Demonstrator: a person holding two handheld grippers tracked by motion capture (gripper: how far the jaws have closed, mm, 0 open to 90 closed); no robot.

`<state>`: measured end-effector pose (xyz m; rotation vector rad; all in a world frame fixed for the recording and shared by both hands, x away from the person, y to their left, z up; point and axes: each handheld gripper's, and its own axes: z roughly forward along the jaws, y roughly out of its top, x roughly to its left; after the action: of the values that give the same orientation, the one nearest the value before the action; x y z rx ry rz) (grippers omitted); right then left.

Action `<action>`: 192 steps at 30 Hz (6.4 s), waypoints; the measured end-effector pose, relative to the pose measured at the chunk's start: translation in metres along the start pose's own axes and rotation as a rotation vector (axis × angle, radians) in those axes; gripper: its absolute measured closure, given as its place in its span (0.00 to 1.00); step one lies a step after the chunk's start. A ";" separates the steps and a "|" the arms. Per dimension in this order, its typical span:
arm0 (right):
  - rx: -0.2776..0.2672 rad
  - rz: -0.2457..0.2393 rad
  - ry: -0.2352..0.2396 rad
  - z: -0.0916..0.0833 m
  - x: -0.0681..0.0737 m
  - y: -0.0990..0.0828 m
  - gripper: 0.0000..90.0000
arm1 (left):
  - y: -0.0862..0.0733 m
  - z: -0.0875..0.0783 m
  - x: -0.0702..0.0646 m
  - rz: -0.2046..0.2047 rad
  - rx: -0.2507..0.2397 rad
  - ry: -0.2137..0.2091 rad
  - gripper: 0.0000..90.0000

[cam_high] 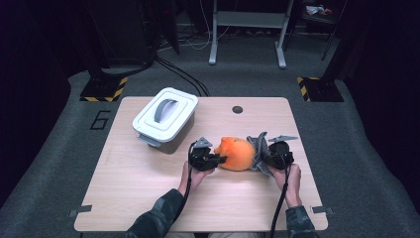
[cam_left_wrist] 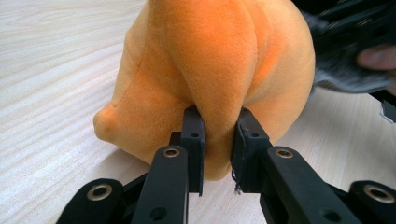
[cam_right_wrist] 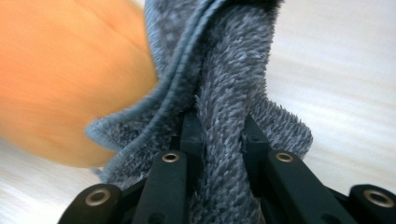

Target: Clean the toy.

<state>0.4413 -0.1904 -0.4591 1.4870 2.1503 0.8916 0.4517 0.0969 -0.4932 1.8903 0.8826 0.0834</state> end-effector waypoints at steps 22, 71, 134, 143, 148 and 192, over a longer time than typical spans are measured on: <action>-0.063 -0.105 0.024 -0.010 0.038 0.026 0.85 | -0.006 0.001 -0.005 0.096 -0.011 0.054 0.54; -0.107 -0.191 -0.026 -0.015 0.062 0.034 0.85 | -0.001 0.006 -0.010 0.091 0.016 0.078 0.86; -0.146 -0.201 0.047 -0.033 0.072 0.043 0.84 | 0.007 0.002 -0.024 0.116 0.042 0.081 0.89; -0.096 -0.199 0.024 -0.004 0.079 0.041 0.85 | 0.003 0.005 -0.016 0.084 0.053 0.076 0.88; -0.088 -0.203 0.027 -0.003 0.077 0.039 0.85 | 0.003 0.006 -0.016 0.083 0.053 0.082 0.79; -0.094 -0.223 0.060 0.004 0.084 0.036 0.85 | 0.000 0.010 -0.016 0.123 0.063 0.116 0.88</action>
<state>0.4378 -0.1025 -0.4333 1.1630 2.2300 0.9522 0.4442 0.0790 -0.4929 2.0142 0.8551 0.2450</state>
